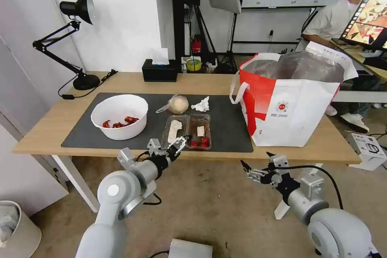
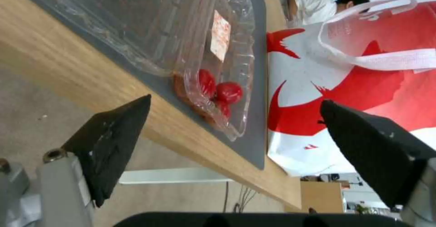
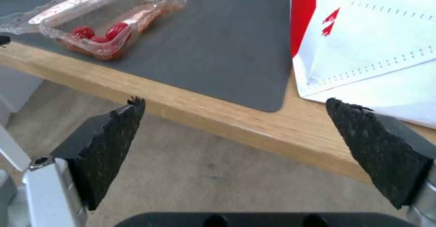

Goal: Pick up the trash from the table and place it into the takeout bag.

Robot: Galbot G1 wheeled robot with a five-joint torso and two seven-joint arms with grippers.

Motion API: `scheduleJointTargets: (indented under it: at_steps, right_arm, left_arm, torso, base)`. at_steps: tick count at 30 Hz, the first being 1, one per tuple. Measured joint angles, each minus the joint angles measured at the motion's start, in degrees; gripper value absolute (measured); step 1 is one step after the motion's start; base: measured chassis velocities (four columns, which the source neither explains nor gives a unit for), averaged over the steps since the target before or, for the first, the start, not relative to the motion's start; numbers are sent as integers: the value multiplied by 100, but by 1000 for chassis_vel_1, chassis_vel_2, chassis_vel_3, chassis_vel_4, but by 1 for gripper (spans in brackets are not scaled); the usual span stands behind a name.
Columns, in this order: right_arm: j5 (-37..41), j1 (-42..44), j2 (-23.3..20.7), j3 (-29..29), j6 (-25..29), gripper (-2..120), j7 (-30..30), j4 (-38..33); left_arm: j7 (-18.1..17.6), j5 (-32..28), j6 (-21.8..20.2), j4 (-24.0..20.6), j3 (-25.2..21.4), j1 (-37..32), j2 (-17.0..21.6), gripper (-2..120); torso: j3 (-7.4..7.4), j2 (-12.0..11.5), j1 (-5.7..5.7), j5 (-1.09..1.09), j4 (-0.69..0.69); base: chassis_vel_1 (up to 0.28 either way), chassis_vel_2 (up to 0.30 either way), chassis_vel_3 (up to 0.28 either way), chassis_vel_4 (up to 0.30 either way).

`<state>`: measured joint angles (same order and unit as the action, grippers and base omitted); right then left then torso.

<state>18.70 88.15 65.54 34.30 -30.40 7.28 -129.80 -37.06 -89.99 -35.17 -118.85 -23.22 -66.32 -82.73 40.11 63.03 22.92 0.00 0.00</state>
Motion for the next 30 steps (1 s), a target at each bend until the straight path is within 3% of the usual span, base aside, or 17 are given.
scheduleJointTargets:
  at_steps: [30]
  right_arm:
    - [-9, 62, 69, 39, 40, 100, 1, 24]
  left_arm:
    - [-75, -18, 46, 485, 7, 330, -104, 100]
  torso:
    - [0, 0, 0, 0, 0]
  base:
    - [0, 0, 0, 0]
